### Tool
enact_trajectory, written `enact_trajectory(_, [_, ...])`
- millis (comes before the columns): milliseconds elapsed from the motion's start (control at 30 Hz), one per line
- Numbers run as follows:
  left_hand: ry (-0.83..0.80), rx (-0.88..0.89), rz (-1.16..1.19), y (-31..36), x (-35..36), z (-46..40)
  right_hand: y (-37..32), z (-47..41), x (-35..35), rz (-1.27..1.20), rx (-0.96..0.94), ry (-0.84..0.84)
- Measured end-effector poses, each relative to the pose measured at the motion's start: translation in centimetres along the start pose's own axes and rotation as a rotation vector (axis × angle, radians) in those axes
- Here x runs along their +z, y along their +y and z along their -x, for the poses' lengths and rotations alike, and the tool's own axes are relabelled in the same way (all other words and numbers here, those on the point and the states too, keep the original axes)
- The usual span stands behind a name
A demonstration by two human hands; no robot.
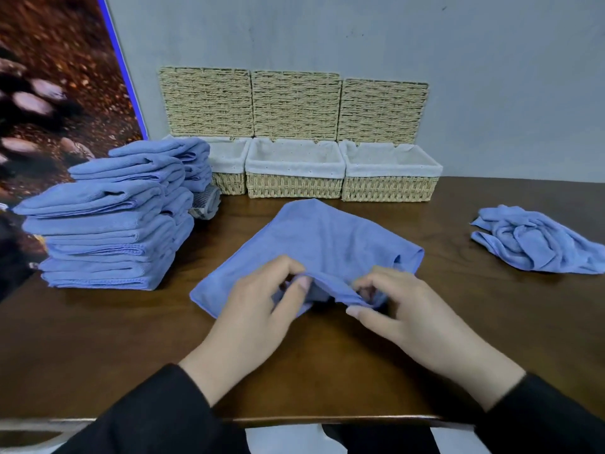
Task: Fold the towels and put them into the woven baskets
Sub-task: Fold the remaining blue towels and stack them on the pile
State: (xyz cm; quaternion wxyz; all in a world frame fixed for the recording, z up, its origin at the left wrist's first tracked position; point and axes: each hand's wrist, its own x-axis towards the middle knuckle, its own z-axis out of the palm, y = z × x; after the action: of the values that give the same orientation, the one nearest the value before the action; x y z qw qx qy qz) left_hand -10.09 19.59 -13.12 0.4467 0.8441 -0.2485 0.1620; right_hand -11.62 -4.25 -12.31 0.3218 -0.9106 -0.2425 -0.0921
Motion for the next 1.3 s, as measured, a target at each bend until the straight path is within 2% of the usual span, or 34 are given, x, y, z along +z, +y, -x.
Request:
enact_trajectory(133, [-0.3, -0.12, 0.074, -1.5, -0.6, 0.4, 1.1, -0.2, 2.3, 0.079, -0.022, -0.063])
enact_trajectory(200, [-0.323, -0.096, 0.085, -2.7, -0.2, 0.4, 0.4, -0.3, 3.0, 0.046, -0.085, -0.145])
enact_trajectory(267, [-0.254, -0.115, 0.197, -3.8, -0.2, 0.4, 0.2, -0.6, 2.4, -0.035, -0.075, -0.115])
enact_trajectory(300, [-0.203, -0.151, 0.256, -4.1, -0.4, 0.3, 0.8, -0.8, 1.9, -0.054, -0.062, -0.013])
enact_trajectory(367, [-0.126, -0.171, 0.273, -4.7, -0.5, 0.2, 3.1, -1.3, 0.4, 0.065, 0.032, 0.154])
enact_trajectory(400, [-0.105, -0.151, 0.254, -4.8, -0.5, 0.1, 4.4, -1.6, -0.3, 0.161, 0.123, 0.156])
enact_trajectory(500, [-0.148, -0.164, 0.25, -4.6, -0.6, 0.1, 7.6, -2.2, -1.3, 0.312, 0.382, -0.009])
enact_trajectory(567, [-0.161, -0.2, 0.266, -4.2, -0.8, 0.1, 8.5, -2.6, -0.9, 0.323, 0.41, 0.035])
enact_trajectory(667, [-0.012, -0.169, 0.202, -3.5, -1.0, 0.7, 8.2, -3.1, -0.8, 0.404, 0.387, 0.221])
enact_trajectory(767, [0.158, -0.278, 0.241, -3.2, -1.9, 0.6, 8.1, -3.2, -2.5, 0.337, 0.413, 0.337])
enact_trajectory(933, [0.423, -0.305, 0.198, -1.8, -4.5, -1.1, 6.9, -2.2, -7.4, 0.298, 0.299, 0.296])
enact_trajectory(1000, [0.449, -0.316, 0.222, -2.0, -5.7, -2.0, 5.9, -1.8, -9.2, 0.308, 0.164, 0.272])
enact_trajectory(1100, [0.476, -0.297, 0.269, -2.2, -7.4, -3.2, 4.5, -1.6, -11.6, 0.414, 0.011, 0.121])
enact_trajectory(1200, [0.45, -0.247, 0.294, -0.5, -8.6, -4.0, 3.4, -1.4, -13.4, 0.538, 0.059, 0.027])
enact_trajectory(1300, [0.479, -0.284, 0.301, 1.2, -9.2, -4.4, 1.8, -1.0, -14.7, 0.627, 0.184, 0.012])
